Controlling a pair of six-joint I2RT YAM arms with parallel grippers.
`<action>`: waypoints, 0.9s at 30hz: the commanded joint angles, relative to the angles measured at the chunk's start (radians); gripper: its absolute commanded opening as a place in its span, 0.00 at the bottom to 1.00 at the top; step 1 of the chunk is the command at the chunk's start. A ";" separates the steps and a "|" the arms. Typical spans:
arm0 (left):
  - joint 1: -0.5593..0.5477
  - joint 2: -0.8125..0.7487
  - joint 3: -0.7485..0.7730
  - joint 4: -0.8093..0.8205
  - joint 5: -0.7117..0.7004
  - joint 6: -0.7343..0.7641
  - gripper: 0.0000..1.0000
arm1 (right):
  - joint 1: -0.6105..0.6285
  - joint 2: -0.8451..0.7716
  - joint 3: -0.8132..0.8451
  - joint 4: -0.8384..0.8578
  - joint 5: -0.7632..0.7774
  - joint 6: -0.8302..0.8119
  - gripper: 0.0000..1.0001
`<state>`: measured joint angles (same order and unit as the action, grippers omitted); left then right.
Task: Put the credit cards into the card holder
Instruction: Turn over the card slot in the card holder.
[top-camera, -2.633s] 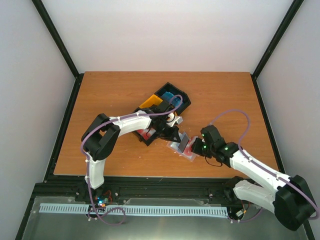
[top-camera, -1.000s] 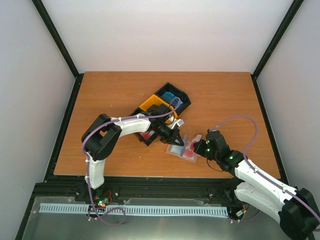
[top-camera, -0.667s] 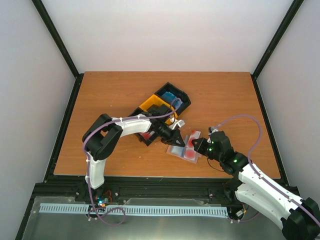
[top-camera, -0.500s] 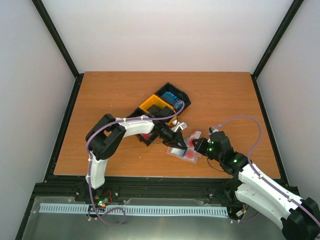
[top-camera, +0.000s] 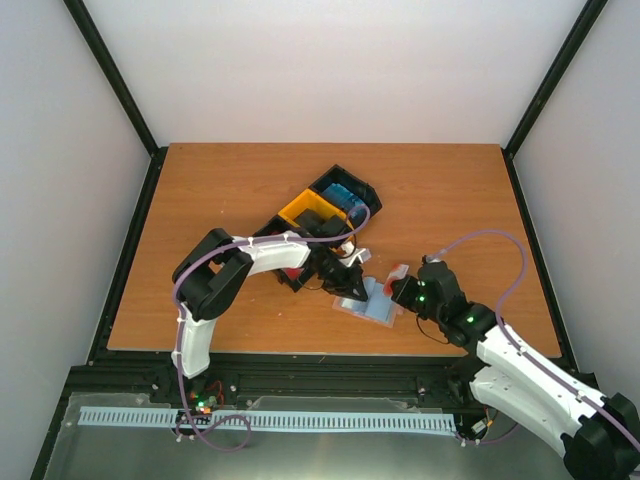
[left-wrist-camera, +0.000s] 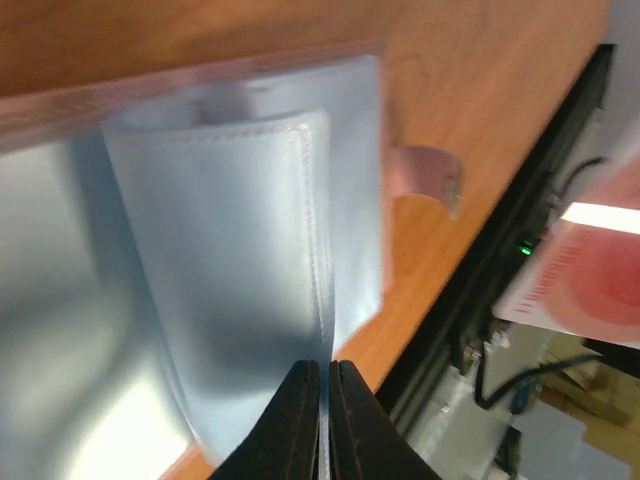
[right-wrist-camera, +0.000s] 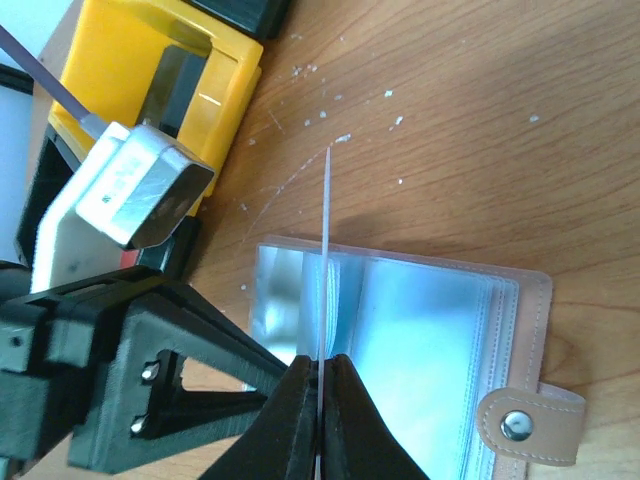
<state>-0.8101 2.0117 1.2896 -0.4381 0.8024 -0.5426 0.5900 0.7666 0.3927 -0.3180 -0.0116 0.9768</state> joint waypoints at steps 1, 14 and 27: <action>-0.003 -0.030 0.049 -0.075 -0.165 0.015 0.05 | 0.005 -0.066 0.029 -0.061 0.067 0.002 0.03; 0.002 -0.147 0.051 -0.195 -0.424 0.000 0.32 | 0.005 0.018 0.004 -0.068 -0.017 -0.014 0.03; 0.001 -0.266 -0.038 -0.042 -0.284 0.006 0.48 | 0.005 0.139 0.019 -0.020 -0.080 -0.023 0.03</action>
<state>-0.8085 1.7432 1.2819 -0.5598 0.4313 -0.5392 0.5900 0.8978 0.3996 -0.3614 -0.0818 0.9623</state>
